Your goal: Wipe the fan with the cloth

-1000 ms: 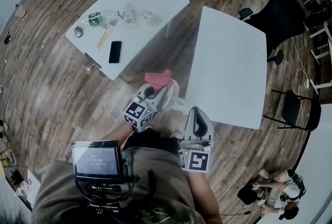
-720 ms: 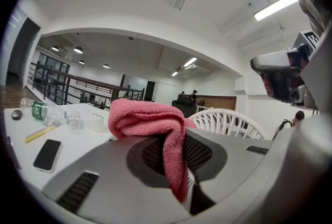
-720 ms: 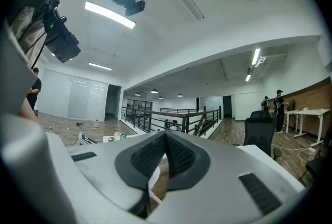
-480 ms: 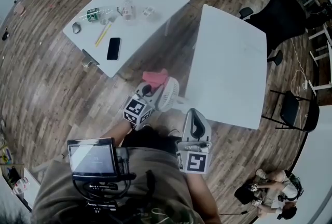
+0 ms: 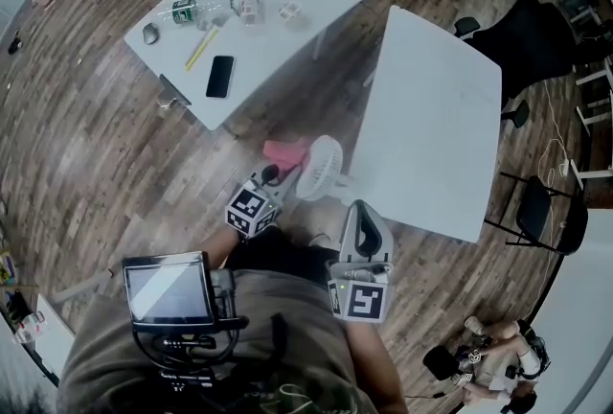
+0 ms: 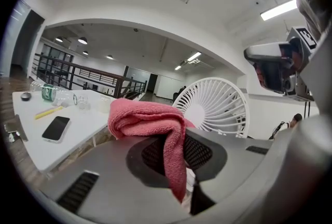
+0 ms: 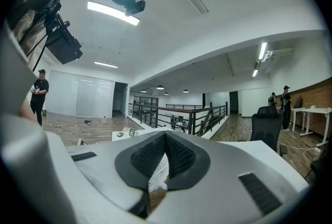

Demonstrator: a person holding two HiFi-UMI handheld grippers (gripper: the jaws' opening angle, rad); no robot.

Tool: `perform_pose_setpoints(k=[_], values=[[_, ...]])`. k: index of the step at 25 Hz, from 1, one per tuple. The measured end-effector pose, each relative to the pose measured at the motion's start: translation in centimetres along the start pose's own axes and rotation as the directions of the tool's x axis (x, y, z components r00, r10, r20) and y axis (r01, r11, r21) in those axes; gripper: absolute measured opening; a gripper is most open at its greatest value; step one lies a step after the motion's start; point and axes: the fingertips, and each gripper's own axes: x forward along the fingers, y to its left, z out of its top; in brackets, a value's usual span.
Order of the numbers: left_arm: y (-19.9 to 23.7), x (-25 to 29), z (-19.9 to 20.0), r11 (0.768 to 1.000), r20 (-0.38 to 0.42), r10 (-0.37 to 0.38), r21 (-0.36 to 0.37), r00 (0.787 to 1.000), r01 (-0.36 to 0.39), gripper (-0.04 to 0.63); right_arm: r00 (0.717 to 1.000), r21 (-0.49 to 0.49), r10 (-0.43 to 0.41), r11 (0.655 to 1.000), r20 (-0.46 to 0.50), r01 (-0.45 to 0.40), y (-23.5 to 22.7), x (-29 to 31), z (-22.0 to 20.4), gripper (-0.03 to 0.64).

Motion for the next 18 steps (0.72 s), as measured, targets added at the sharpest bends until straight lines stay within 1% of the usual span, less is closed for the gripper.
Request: perform_pose_setpoints(k=[5, 11, 14, 18], values=[[-0.7, -1.9, -1.0, 1.000, -0.008, 0.011, 0.000, 1.000, -0.011, 0.071, 1.000, 0.000, 0.023, 1.000, 0.008, -0.023, 0.6, -0.2, 0.3, 0.005], [-3.2, -3.8, -0.8, 1.000, 0.012, 0.012, -0.013, 1.000, -0.011, 0.071, 1.000, -0.007, 0.027, 1.000, 0.015, -0.027, 0.1, -0.9, 1.4, 0.005], [-3.8, -4.5, -0.1, 0.999, 0.025, 0.031, -0.036, 0.999, -0.030, 0.071, 1.000, 0.022, 0.026, 0.999, 0.012, -0.027, -0.3, -0.9, 1.5, 0.005], [-4.9, -4.8, 1.2, 0.997, 0.045, 0.047, -0.057, 0.998, -0.044, 0.069, 1.000, 0.061, 0.001, 0.998, 0.009, -0.002, -1.2, -1.1, 1.3, 0.005]])
